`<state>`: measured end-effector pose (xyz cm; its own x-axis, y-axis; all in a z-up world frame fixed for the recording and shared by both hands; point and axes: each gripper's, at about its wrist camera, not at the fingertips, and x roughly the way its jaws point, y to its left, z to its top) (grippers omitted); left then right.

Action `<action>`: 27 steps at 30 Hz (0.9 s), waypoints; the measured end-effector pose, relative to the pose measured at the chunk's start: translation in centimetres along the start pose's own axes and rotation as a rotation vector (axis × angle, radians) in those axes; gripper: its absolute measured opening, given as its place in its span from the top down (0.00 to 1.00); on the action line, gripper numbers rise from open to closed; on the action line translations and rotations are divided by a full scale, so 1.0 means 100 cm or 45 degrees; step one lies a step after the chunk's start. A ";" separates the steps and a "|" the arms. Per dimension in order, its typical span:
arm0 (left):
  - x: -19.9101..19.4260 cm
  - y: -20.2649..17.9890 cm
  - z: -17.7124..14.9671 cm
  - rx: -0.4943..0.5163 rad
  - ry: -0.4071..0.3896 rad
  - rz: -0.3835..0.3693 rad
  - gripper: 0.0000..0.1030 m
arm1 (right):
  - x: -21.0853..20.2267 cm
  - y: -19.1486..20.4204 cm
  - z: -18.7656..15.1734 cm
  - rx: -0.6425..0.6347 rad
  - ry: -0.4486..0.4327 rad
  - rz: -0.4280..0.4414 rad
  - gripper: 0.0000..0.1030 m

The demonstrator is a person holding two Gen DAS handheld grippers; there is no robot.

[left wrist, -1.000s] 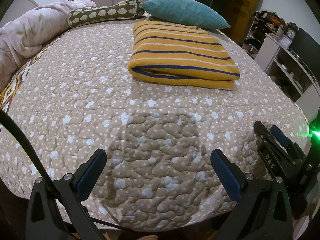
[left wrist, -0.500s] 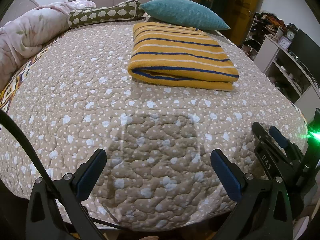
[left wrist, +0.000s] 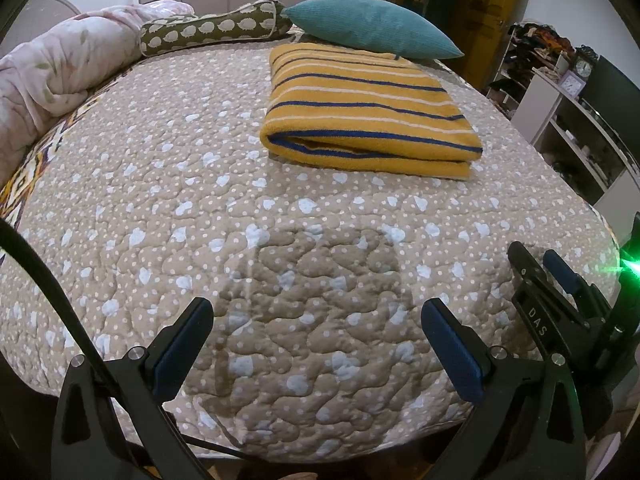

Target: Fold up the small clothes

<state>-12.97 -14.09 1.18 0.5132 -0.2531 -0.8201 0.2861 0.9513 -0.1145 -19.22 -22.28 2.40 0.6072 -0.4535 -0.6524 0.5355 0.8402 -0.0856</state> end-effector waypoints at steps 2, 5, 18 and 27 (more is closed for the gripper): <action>0.001 -0.001 0.000 0.002 0.002 0.001 0.00 | 0.000 0.000 0.000 0.001 0.000 0.001 0.44; 0.002 -0.001 0.000 0.004 0.007 0.001 0.00 | 0.000 0.000 0.000 0.000 -0.001 0.000 0.44; 0.006 0.001 -0.002 0.001 0.030 0.005 0.00 | 0.000 0.002 -0.001 -0.002 0.000 0.000 0.43; 0.007 0.003 -0.002 -0.006 0.034 0.004 0.00 | 0.004 0.004 0.001 -0.027 0.005 0.004 0.41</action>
<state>-12.70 -13.99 0.41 0.4923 -0.2456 -0.8351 0.2810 0.9528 -0.1146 -18.75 -22.12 2.17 0.6067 -0.4499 -0.6554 0.5208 0.8478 -0.0998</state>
